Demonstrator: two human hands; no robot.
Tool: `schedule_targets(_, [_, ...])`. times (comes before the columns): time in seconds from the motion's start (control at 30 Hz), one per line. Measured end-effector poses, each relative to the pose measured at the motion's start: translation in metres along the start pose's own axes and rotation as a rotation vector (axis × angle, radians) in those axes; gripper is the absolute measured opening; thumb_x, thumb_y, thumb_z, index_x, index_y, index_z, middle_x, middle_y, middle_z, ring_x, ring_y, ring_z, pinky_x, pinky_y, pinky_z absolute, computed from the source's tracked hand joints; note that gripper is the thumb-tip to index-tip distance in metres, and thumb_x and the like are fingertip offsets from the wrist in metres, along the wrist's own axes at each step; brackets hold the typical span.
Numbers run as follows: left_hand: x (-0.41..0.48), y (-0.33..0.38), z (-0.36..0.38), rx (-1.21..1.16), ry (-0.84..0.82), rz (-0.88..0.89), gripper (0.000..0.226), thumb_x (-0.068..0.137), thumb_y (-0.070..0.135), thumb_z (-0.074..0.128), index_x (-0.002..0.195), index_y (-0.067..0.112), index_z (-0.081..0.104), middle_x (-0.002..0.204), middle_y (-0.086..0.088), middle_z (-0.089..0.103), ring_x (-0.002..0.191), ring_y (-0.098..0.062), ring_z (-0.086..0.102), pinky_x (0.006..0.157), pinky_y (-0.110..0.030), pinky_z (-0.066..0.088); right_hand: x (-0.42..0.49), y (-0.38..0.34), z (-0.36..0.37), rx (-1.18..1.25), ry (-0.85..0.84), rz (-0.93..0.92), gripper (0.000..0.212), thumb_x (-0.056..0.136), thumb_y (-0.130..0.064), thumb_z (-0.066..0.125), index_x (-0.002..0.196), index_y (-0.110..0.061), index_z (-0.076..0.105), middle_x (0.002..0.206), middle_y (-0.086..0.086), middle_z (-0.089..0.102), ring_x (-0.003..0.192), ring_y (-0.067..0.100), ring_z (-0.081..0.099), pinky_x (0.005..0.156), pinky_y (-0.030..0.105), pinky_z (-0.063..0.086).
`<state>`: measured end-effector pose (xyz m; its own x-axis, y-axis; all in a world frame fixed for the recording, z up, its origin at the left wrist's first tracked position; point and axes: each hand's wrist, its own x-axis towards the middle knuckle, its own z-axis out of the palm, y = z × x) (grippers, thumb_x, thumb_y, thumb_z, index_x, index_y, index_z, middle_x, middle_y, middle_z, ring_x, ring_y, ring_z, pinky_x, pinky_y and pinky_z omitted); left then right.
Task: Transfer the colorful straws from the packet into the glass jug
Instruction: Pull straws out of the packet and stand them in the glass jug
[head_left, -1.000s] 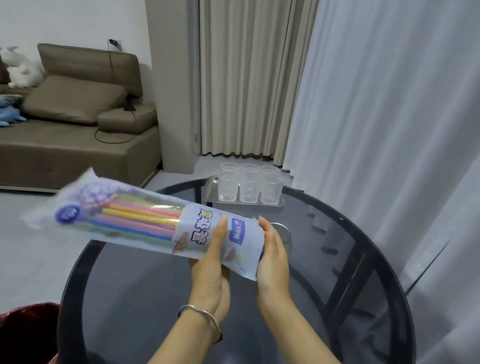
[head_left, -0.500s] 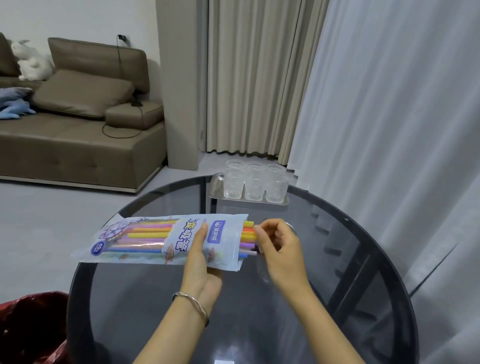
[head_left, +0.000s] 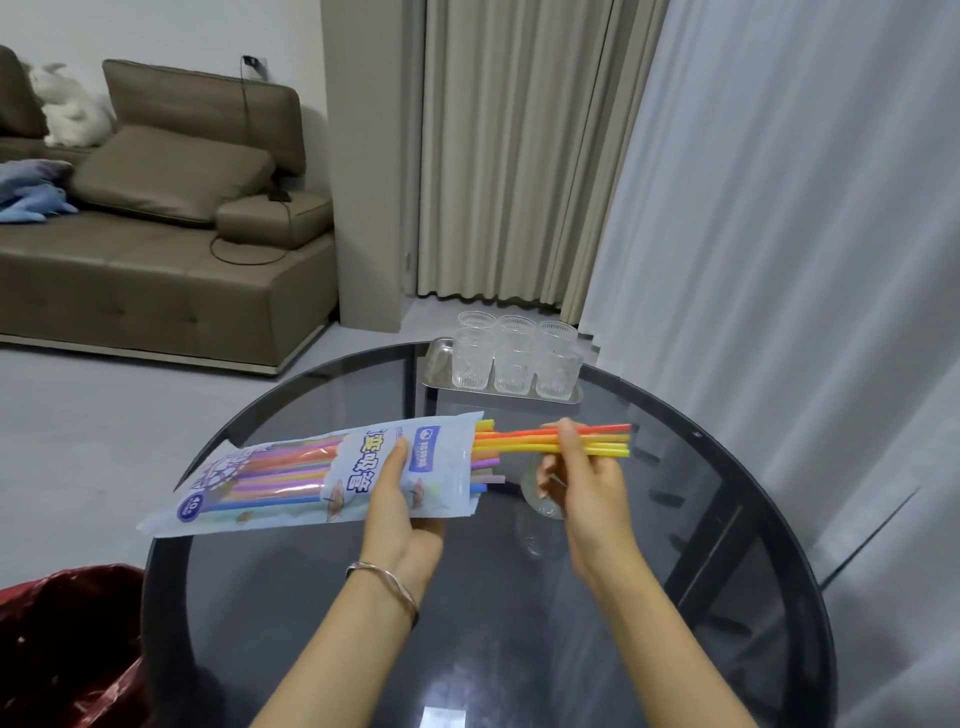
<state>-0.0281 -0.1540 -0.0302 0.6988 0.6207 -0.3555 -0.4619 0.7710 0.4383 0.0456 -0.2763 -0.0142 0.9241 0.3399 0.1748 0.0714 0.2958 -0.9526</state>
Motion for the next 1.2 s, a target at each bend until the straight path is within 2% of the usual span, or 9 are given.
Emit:
schedule_targets(0.1, [0.004, 0.009, -0.001, -0.045, 0.002, 0.044, 0.030, 0.085, 0.023, 0.065, 0.113, 0.020, 0.056, 0.100, -0.003, 0.070, 0.076, -0.014, 0.071, 0.071, -0.039, 0.058, 0.008, -0.012, -0.016, 0.092, 0.071, -0.016, 0.038, 0.093, -0.032, 0.053, 0.055, -0.024, 0.054, 0.043, -0.009, 0.044, 0.040, 0.007, 0.040, 0.043, 0.020, 0.035])
schedule_targets(0.2, [0.002, 0.007, 0.003, -0.034, -0.027, 0.031, 0.018, 0.086, 0.022, 0.064, 0.103, 0.020, 0.058, 0.085, 0.000, 0.074, 0.060, -0.011, 0.072, 0.071, -0.039, 0.058, 0.010, -0.015, -0.015, 0.167, -0.007, -0.026, 0.012, 0.076, -0.038, 0.069, 0.075, -0.028, 0.063, 0.047, -0.008, 0.041, 0.038, 0.007, 0.034, 0.037, 0.018, 0.030])
schedule_targets(0.27, [-0.003, -0.003, 0.007, 0.012, -0.037, 0.013, 0.008, 0.087, 0.022, 0.063, 0.095, 0.020, 0.061, 0.071, 0.002, 0.076, 0.058, -0.010, 0.072, 0.077, -0.043, 0.056, 0.007, -0.008, -0.006, 0.113, -0.038, -0.001, 0.020, 0.070, -0.042, 0.072, 0.083, -0.029, 0.064, 0.047, -0.008, 0.042, 0.038, 0.008, 0.035, 0.037, 0.018, 0.031])
schedule_targets(0.43, [-0.008, -0.019, 0.015, 0.026, -0.016, -0.054, 0.015, 0.087, 0.022, 0.064, 0.101, 0.018, 0.060, 0.081, -0.002, 0.074, 0.077, -0.018, 0.069, 0.088, -0.049, 0.053, 0.008, 0.000, 0.002, -0.044, 0.082, 0.000, 0.009, 0.091, -0.026, 0.058, 0.089, -0.020, 0.063, 0.042, -0.010, 0.047, 0.038, 0.005, 0.040, 0.037, 0.016, 0.034])
schedule_targets(0.6, [0.007, 0.004, 0.018, -0.070, 0.007, -0.012, 0.027, 0.088, 0.021, 0.062, 0.114, 0.019, 0.054, 0.100, -0.004, 0.069, 0.083, -0.014, 0.066, 0.068, -0.036, 0.059, 0.021, -0.016, -0.023, 0.032, 0.219, -0.087, 0.016, 0.094, -0.018, 0.051, 0.084, -0.017, 0.064, 0.042, -0.008, 0.042, 0.039, 0.007, 0.037, 0.035, 0.016, 0.030])
schedule_targets(0.7, [0.012, 0.005, 0.023, -0.052, 0.003, -0.006, 0.014, 0.088, 0.020, 0.062, 0.101, 0.020, 0.057, 0.095, -0.003, 0.069, 0.081, -0.015, 0.066, 0.048, -0.034, 0.059, 0.027, -0.018, -0.027, 0.006, 0.171, -0.094, 0.025, 0.095, -0.024, 0.050, 0.073, -0.016, 0.059, 0.042, -0.008, 0.044, 0.038, 0.006, 0.039, 0.035, 0.016, 0.031])
schedule_targets(0.93, [0.027, 0.003, 0.029, 0.039, 0.024, 0.056, 0.026, 0.088, 0.021, 0.062, 0.113, 0.019, 0.054, 0.111, -0.004, 0.068, 0.100, -0.020, 0.065, 0.101, -0.048, 0.046, 0.072, -0.048, -0.067, -0.090, 0.335, -0.209, 0.037, 0.096, -0.028, 0.048, 0.061, -0.015, 0.055, 0.034, -0.008, 0.045, 0.029, 0.003, 0.036, 0.033, 0.013, 0.028])
schedule_targets(1.03, [0.036, 0.003, 0.027, 0.071, 0.052, 0.074, 0.029, 0.087, 0.022, 0.063, 0.114, 0.020, 0.053, 0.125, -0.007, 0.064, 0.117, -0.024, 0.060, 0.102, -0.051, 0.044, 0.095, -0.054, -0.093, -0.262, 0.295, -0.302, 0.038, 0.096, -0.027, 0.047, 0.060, -0.014, 0.052, 0.034, -0.008, 0.047, 0.029, 0.003, 0.038, 0.033, 0.013, 0.030])
schedule_targets(1.2, [0.040, -0.005, 0.027, 0.102, 0.062, 0.076, 0.030, 0.087, 0.021, 0.064, 0.114, 0.020, 0.052, 0.119, -0.006, 0.064, 0.093, -0.019, 0.065, 0.096, -0.050, 0.049, 0.126, -0.038, -0.098, -0.658, 0.127, -0.341, 0.039, 0.095, -0.025, 0.050, 0.063, -0.005, 0.058, 0.049, 0.002, 0.052, 0.042, 0.007, 0.047, 0.043, 0.013, 0.037])
